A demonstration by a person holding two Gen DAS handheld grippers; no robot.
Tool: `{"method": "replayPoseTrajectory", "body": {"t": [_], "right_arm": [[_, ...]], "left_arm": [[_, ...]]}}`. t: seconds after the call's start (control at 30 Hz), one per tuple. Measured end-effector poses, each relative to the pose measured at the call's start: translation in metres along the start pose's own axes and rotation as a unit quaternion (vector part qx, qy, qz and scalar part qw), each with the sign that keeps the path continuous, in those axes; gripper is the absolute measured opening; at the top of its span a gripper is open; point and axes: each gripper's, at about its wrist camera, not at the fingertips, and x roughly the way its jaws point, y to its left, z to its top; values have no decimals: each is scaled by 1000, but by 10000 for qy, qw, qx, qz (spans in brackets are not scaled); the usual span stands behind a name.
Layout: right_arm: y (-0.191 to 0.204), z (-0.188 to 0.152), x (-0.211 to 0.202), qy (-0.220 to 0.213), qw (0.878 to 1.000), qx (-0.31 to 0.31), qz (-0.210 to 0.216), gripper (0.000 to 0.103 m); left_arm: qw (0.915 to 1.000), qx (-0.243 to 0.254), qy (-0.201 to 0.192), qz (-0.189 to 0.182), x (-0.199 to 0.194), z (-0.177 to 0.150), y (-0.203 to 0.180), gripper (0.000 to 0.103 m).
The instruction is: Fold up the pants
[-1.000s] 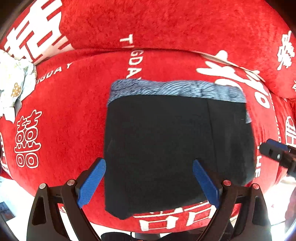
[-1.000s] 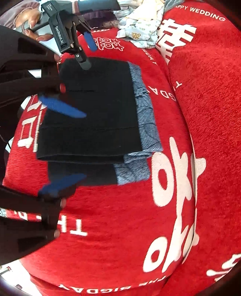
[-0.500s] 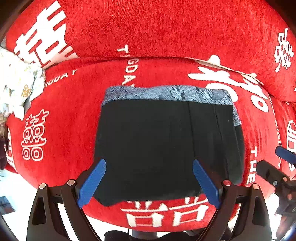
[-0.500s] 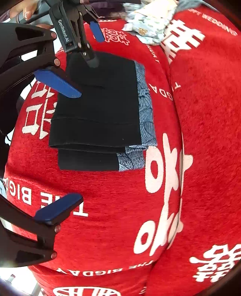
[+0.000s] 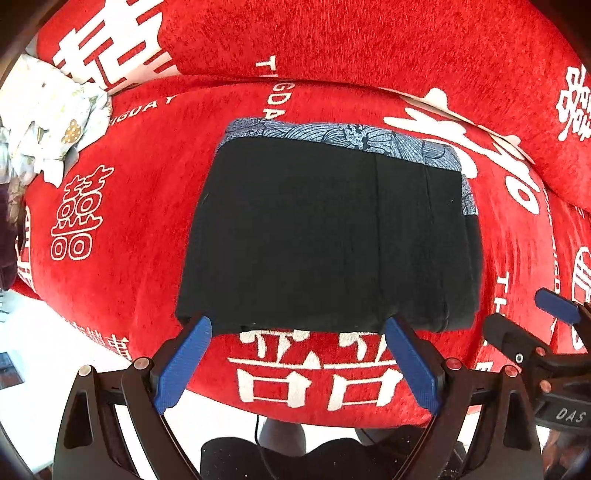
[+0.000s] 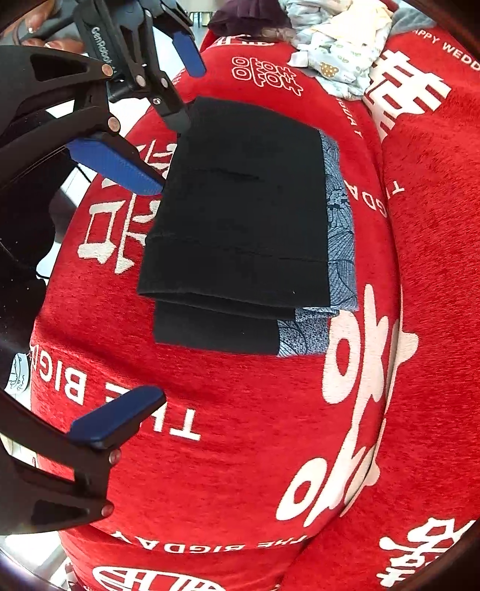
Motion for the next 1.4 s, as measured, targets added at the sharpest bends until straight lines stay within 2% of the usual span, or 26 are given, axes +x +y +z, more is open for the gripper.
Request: {"method": "replayPoseTrajectory", "body": {"t": [0.23, 0.4, 0.6, 0.77, 1.13, 1.3, 1.4], "right_arm": [[9, -4, 3, -130, 9994, 232, -243, 103], [17, -9, -2, -148, 9986, 324, -379, 103], [24, -15, -3, -141, 9979, 420, -473, 103], [30, -20, -3, -153, 9974, 451, -540, 103], [35, -22, -5, -173, 9969, 522, -569, 103], [38, -22, -4, -154, 9962, 525, -670, 103], [38, -21, -3, -161, 9956, 556, -738, 103]], "left_arm": [[9990, 425, -70, 135, 7, 0, 7, 96], [9990, 427, -99, -51, 4, -1, 18, 96], [9987, 480, -161, -75, 2, -2, 28, 96], [9984, 535, -184, 64, 4, -5, 33, 96], [9981, 567, -212, 122, 3, -5, 37, 96], [9968, 685, -275, 305, 3, -6, 35, 96], [9968, 710, -247, 259, 4, -6, 36, 96]]}}
